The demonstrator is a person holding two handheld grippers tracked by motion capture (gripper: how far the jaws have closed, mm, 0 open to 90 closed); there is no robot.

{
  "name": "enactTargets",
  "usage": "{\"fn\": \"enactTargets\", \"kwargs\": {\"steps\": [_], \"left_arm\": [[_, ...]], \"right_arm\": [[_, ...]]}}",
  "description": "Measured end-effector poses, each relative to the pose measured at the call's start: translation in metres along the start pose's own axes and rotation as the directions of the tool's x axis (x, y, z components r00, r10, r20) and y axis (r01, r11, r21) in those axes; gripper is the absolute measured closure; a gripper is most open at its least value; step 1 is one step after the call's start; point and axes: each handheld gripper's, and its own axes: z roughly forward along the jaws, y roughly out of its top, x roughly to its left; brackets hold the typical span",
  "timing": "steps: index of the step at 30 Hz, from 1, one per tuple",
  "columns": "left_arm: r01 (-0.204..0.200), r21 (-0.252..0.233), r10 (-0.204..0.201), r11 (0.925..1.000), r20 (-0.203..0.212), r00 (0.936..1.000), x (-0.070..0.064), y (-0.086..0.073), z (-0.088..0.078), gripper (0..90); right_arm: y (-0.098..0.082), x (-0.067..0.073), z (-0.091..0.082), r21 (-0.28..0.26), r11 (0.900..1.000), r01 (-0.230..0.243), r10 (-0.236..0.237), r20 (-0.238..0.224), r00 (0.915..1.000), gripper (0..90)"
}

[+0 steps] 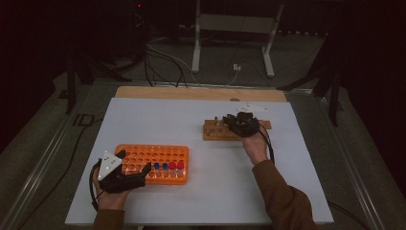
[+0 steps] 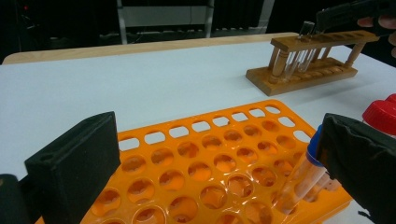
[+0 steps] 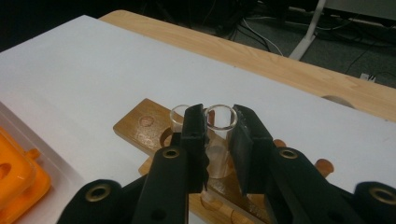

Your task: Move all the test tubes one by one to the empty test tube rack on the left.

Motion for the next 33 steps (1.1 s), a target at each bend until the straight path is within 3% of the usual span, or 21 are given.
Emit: {"fn": "enactTargets", "kwargs": {"steps": [26,33], "left_arm": [[0.008,-0.003,-0.008,1.0,0.0,1.0,0.001,0.0,0.001,0.5],[0.008,-0.002,-0.008,1.0,0.0,1.0,0.001,0.0,0.001,0.5]], "right_arm": [[0.02,-0.004,-0.033,-0.102,0.995,-0.015,0.013,-0.016,0.9998,75.4],[0.023,-0.001,-0.041,-0.114,0.993,0.005,-0.007,-0.021,0.9998,75.3]]}}
